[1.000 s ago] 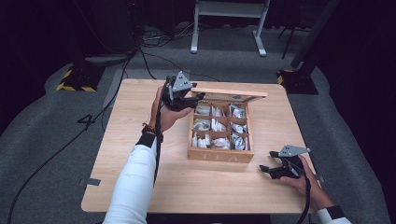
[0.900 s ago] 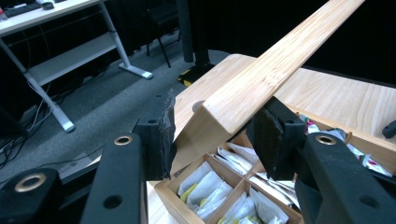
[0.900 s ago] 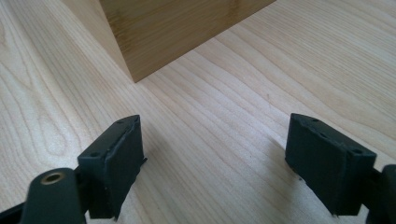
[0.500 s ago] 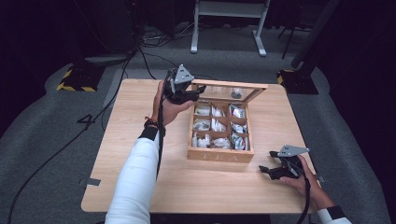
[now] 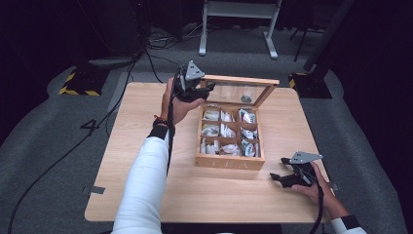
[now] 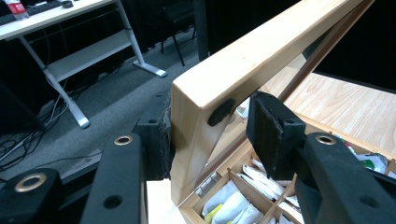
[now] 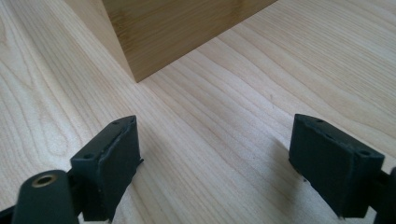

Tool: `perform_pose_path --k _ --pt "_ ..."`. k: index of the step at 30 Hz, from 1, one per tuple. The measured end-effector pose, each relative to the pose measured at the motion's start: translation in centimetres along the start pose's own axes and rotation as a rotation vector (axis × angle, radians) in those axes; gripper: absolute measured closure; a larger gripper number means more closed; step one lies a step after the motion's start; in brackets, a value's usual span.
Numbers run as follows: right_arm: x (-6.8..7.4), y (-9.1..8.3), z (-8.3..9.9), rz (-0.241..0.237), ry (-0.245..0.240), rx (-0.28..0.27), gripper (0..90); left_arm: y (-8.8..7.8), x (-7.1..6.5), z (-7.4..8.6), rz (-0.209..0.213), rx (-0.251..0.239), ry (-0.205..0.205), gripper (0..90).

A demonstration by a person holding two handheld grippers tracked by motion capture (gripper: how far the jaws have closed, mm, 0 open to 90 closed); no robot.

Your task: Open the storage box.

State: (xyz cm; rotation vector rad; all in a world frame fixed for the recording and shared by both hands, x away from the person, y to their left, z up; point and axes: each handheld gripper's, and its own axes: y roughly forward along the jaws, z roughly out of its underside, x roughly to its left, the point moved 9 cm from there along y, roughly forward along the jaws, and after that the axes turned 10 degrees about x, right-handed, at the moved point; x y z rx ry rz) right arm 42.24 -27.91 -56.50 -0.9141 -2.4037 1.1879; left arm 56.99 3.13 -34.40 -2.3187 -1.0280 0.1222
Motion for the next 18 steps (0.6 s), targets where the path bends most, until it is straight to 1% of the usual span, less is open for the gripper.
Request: perform_pose_path --k 3,4,6,8,18 --pt "0.0 0.0 0.0 0.000 0.000 0.000 16.3 0.2 0.2 -0.2 -0.002 0.002 -0.004 52.5" --pt "0.0 0.0 0.0 0.000 0.000 0.000 16.3 0.3 0.4 -0.4 -0.011 0.009 0.001 52.4" --pt "0.0 0.0 0.0 0.000 0.000 0.000 16.3 0.4 0.5 -0.5 -0.017 0.012 -0.005 52.3" --pt "0.0 0.0 0.0 0.000 0.000 0.000 16.3 0.6 0.7 -0.6 -0.025 0.013 -0.002 52.1" --pt "0.0 0.0 0.0 0.000 0.000 0.000 16.3 1.2 1.4 -1.2 -0.018 0.008 -0.021 52.1"
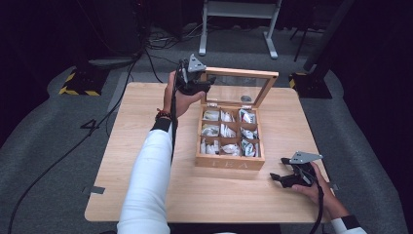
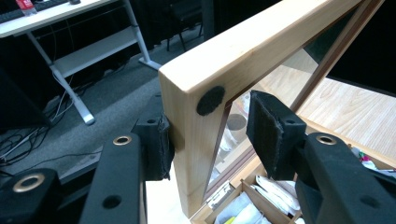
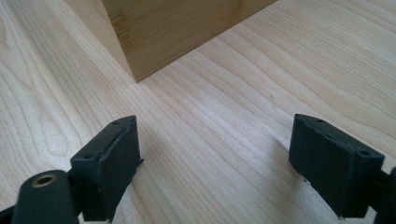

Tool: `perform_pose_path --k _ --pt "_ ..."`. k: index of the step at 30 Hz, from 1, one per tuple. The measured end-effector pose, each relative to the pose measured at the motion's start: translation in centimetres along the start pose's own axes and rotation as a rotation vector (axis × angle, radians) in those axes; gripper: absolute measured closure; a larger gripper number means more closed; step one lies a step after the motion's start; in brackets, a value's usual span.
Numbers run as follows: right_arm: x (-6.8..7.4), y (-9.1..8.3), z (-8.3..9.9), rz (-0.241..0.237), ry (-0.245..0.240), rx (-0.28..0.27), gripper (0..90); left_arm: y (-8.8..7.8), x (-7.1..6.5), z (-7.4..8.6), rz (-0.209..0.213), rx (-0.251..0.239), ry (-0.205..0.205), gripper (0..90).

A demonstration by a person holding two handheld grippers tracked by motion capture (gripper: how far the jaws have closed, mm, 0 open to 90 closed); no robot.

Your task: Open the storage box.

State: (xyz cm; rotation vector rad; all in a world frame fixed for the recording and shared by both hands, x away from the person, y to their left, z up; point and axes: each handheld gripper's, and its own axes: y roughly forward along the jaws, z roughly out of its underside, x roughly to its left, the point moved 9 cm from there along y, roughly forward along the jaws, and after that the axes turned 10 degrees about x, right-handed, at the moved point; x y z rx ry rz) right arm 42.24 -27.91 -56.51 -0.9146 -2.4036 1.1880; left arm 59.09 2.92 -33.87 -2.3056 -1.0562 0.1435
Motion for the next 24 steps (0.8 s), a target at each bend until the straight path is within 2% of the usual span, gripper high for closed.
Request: perform_pose_path --k 13,18,20,23,24 --pt "0.0 0.0 0.0 0.000 -0.001 0.001 16.3 0.8 0.9 -0.5 0.001 -0.020 -0.023 51.8" --pt "0.0 0.0 0.0 0.000 0.000 0.000 16.2 1.5 1.5 -0.8 0.011 -0.043 -0.049 51.6" --pt "0.0 0.0 0.0 -0.001 0.000 0.001 16.3 1.8 1.9 -0.9 0.030 -0.071 -0.061 51.7" --pt "0.0 0.0 0.0 -0.001 0.000 0.001 16.3 2.2 2.1 -0.6 0.042 -0.069 -0.085 53.2" --pt "0.0 0.0 0.0 -0.001 0.000 0.001 16.3 2.5 2.2 -0.3 0.043 -0.053 -0.089 53.2"
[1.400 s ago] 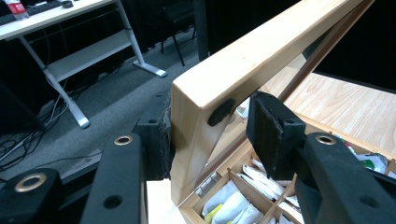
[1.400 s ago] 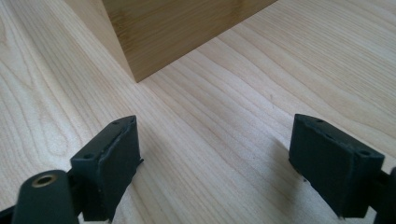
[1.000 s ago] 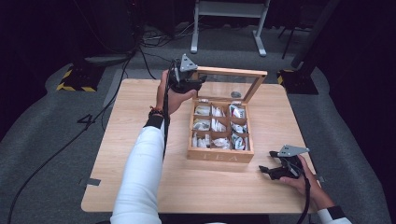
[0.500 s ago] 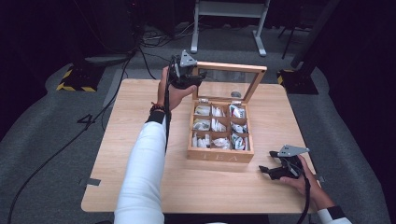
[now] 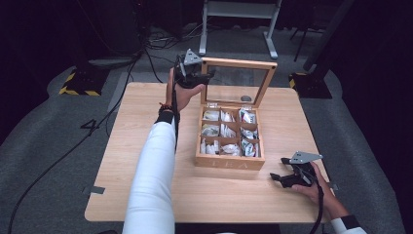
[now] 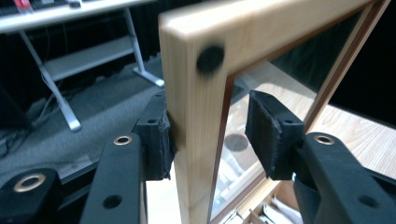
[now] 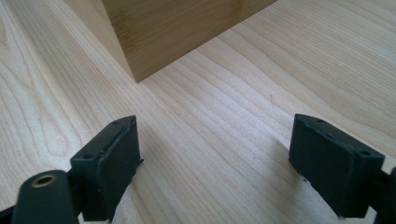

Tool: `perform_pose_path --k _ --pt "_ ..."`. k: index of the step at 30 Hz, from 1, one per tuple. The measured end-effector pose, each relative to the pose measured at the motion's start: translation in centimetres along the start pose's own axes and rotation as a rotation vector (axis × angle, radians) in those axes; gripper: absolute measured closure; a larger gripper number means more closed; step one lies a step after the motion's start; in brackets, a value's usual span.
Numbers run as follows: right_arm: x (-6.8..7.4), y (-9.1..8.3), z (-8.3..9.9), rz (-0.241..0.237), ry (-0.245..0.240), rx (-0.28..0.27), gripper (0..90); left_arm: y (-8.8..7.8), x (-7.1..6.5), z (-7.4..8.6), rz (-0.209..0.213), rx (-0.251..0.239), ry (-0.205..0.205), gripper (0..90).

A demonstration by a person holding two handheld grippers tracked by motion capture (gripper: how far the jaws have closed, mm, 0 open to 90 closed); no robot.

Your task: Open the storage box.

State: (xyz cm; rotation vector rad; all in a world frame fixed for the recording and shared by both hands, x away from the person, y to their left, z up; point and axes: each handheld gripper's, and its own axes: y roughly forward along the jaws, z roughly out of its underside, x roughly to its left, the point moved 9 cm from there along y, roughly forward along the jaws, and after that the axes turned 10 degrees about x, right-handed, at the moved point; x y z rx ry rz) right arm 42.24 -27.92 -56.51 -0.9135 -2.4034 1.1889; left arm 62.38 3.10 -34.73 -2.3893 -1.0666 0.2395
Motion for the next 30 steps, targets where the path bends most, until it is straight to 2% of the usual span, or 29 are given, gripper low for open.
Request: perform_pose_path --k 1,4,8,10,12,13,14,15,16,18,23,24,30 --pt "0.0 0.0 0.0 0.000 0.000 0.000 16.3 0.6 0.1 0.4 0.004 0.011 -0.009 53.3" --pt "0.0 0.0 0.0 0.000 0.000 0.000 16.3 0.9 0.3 0.3 0.005 -0.007 -0.027 52.4" --pt "0.0 0.0 0.0 0.001 0.000 0.001 16.3 1.3 0.5 0.3 -0.008 -0.004 -0.033 52.0" --pt "0.0 0.0 0.0 0.001 0.000 0.001 16.2 1.6 0.6 0.3 -0.011 0.010 -0.043 51.4" --pt "0.0 0.0 0.0 0.001 0.000 0.000 16.2 2.1 0.6 0.5 -0.042 0.049 -0.038 49.5" --pt "0.0 0.0 0.0 0.003 0.004 0.000 16.2 2.1 0.6 0.5 -0.042 0.049 -0.038 48.2" --pt "0.0 0.0 0.0 0.003 0.005 0.000 16.2 2.4 0.6 0.6 -0.063 0.065 -0.039 47.0" --pt "0.0 0.0 0.0 0.003 0.005 0.000 16.2 2.4 0.6 0.6 -0.063 0.065 -0.039 46.6" --pt "0.0 0.0 0.0 0.004 0.005 0.000 16.2 2.5 0.7 0.5 -0.055 0.058 -0.059 46.6" --pt "0.0 0.0 0.0 0.004 0.006 0.000 16.2 2.6 0.7 0.5 -0.055 0.061 -0.059 46.7" --pt "0.0 0.0 0.0 0.005 0.006 -0.001 16.2 3.2 1.0 0.6 -0.075 0.073 -0.072 44.8" --pt "0.0 0.0 0.0 0.005 0.005 0.000 16.2 3.6 1.2 0.6 -0.090 0.075 -0.076 44.2" --pt "0.0 0.0 0.0 0.005 0.006 -0.001 16.2 4.7 1.5 1.3 -0.120 0.113 -0.081 43.0"
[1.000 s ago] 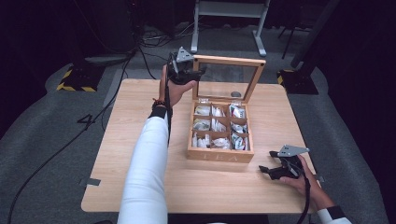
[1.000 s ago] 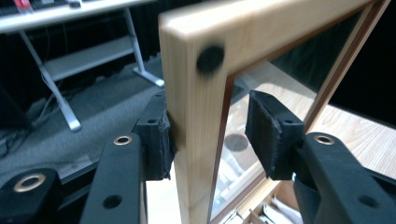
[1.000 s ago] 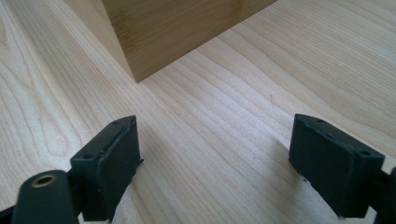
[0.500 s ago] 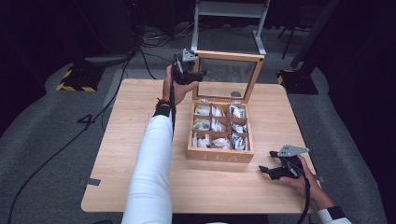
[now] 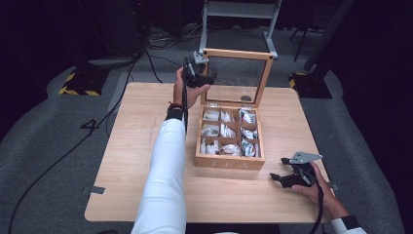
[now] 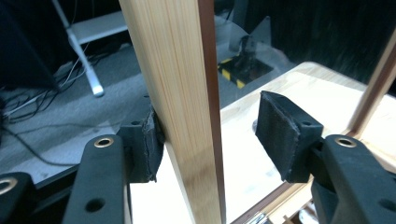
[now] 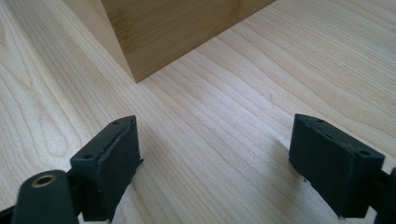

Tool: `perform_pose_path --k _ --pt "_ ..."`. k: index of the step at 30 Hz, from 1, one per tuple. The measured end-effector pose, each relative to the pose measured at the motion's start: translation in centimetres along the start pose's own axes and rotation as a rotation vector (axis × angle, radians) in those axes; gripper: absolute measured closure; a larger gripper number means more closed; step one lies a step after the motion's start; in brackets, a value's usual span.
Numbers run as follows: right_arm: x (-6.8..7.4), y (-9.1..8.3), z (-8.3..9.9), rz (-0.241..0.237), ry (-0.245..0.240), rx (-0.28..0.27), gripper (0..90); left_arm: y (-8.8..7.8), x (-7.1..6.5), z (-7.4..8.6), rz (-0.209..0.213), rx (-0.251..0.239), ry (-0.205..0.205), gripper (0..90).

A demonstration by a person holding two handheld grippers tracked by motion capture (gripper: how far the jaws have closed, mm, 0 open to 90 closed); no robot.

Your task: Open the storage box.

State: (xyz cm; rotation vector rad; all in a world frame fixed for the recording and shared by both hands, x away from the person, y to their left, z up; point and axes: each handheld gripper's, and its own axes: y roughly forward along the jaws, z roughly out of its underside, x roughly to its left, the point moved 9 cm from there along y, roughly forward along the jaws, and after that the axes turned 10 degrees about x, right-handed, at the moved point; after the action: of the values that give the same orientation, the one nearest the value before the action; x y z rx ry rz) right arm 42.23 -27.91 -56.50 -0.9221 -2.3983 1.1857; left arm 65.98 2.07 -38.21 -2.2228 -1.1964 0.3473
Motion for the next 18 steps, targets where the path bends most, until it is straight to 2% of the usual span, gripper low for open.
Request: perform_pose_path --k 1,2,5,8,12,18 --pt "0.0 0.0 0.0 -0.001 0.000 0.000 16.2 0.6 0.1 0.4 -0.037 0.033 0.010 43.0" --pt "0.0 0.0 0.0 -0.001 0.000 0.000 16.2 0.8 0.2 0.6 -0.043 0.041 0.005 43.0" --pt "0.0 0.0 0.0 -0.001 0.000 0.000 16.2 1.2 0.3 0.8 -0.046 0.047 -0.015 44.0" --pt "0.0 0.0 0.0 -0.001 0.000 0.000 16.2 1.6 0.5 1.0 -0.061 0.066 -0.001 44.0" --pt "0.0 0.0 0.0 -0.002 0.000 -0.001 16.2 2.2 0.7 1.3 -0.074 0.081 -0.005 45.6" --pt "0.0 0.0 0.0 -0.003 0.000 -0.001 16.1 2.7 0.9 1.4 -0.047 0.058 -0.039 45.7"
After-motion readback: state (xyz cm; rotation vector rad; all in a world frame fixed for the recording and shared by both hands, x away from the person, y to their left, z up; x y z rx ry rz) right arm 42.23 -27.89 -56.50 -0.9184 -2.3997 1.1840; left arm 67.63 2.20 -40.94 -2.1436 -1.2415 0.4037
